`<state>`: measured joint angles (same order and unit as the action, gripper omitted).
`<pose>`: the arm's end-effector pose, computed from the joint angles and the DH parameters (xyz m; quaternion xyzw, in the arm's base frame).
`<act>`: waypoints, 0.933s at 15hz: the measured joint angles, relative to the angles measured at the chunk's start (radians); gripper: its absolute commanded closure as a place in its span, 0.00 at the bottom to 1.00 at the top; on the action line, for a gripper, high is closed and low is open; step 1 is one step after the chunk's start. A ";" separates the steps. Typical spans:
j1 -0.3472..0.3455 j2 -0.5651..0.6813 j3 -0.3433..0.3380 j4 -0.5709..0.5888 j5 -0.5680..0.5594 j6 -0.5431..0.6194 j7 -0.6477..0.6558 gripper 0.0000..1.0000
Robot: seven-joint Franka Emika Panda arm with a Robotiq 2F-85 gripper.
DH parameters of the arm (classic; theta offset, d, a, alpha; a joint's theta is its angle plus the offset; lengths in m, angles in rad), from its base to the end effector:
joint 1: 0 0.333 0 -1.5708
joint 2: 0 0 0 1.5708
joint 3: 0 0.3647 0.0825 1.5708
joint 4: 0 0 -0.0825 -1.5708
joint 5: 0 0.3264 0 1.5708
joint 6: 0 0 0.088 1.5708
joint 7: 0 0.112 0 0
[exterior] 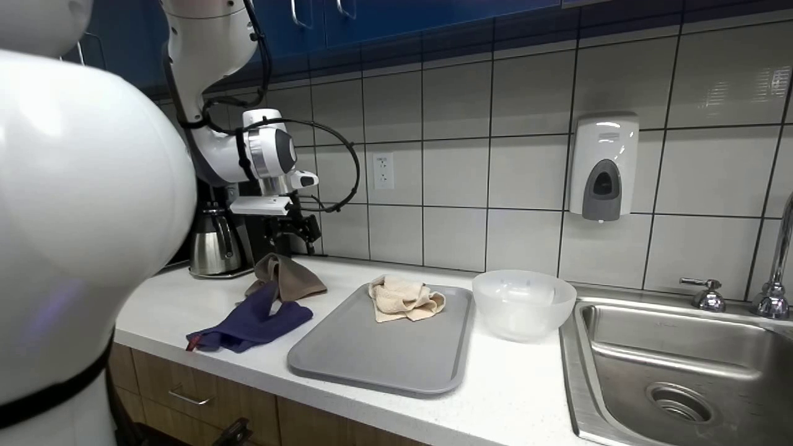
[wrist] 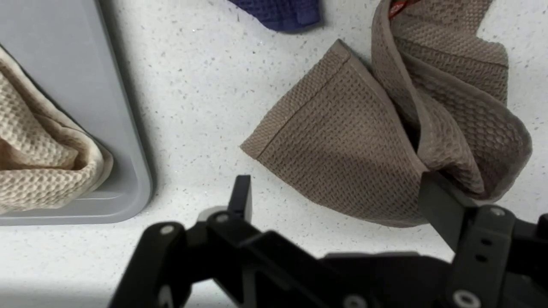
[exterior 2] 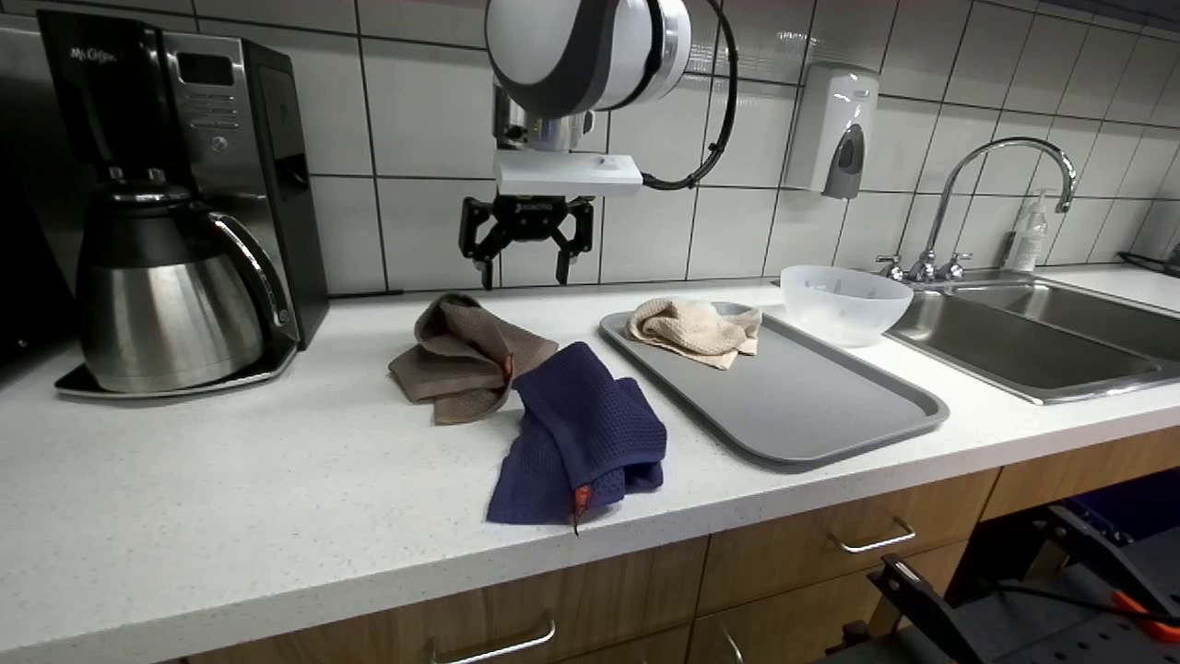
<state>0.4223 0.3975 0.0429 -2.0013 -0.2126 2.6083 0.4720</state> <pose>0.5426 0.2740 0.3614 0.9898 0.0793 0.1184 0.0019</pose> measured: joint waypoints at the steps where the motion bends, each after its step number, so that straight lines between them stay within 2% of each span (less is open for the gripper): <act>1: 0.000 0.000 0.000 -0.002 0.000 0.001 0.000 0.00; 14: -0.064 -0.072 -0.001 -0.104 0.001 0.067 -0.025 0.00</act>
<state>0.3586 0.3253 0.0423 -2.1058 -0.2115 2.6757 0.4471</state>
